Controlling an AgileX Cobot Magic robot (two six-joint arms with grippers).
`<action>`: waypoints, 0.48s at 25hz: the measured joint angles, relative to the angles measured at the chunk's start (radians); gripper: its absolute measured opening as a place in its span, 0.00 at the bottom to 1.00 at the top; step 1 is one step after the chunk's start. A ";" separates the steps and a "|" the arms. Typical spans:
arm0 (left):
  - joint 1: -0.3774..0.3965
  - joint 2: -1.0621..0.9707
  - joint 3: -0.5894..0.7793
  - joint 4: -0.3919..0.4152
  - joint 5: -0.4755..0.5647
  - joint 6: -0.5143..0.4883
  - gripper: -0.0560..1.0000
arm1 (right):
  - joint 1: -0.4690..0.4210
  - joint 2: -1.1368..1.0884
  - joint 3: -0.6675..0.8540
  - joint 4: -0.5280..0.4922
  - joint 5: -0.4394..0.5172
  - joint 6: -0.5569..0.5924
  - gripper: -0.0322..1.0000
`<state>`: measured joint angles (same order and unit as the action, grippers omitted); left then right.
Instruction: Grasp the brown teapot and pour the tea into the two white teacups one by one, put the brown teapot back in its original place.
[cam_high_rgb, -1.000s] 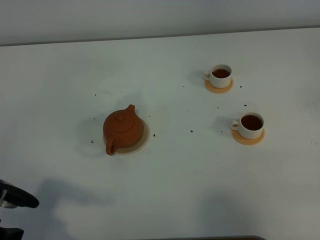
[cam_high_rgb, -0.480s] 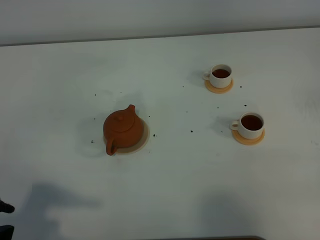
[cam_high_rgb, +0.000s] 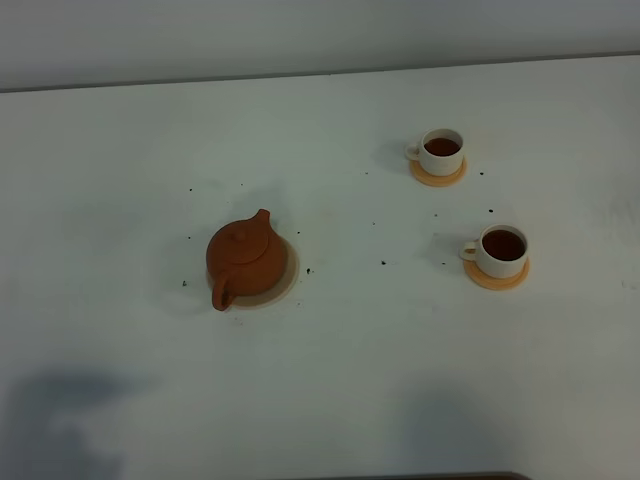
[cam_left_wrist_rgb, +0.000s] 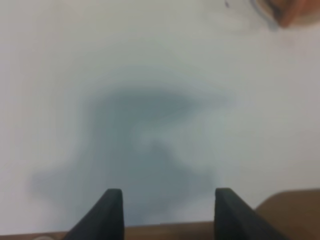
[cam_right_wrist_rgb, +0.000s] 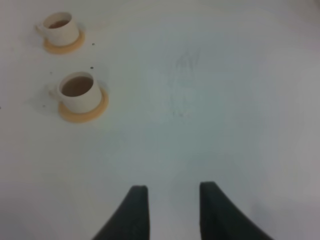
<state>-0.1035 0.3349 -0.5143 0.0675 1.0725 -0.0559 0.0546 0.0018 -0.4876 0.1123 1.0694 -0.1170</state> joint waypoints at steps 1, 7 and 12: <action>0.006 -0.019 0.000 0.000 0.000 0.000 0.44 | 0.000 0.000 0.000 0.000 0.000 0.000 0.26; 0.019 -0.135 0.001 0.000 0.001 0.000 0.44 | 0.000 0.000 0.000 0.000 0.000 0.000 0.26; 0.019 -0.199 0.001 0.000 0.002 0.000 0.44 | 0.000 0.000 0.000 0.000 0.000 0.000 0.26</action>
<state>-0.0846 0.1364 -0.5136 0.0675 1.0746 -0.0559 0.0546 0.0018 -0.4876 0.1123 1.0694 -0.1170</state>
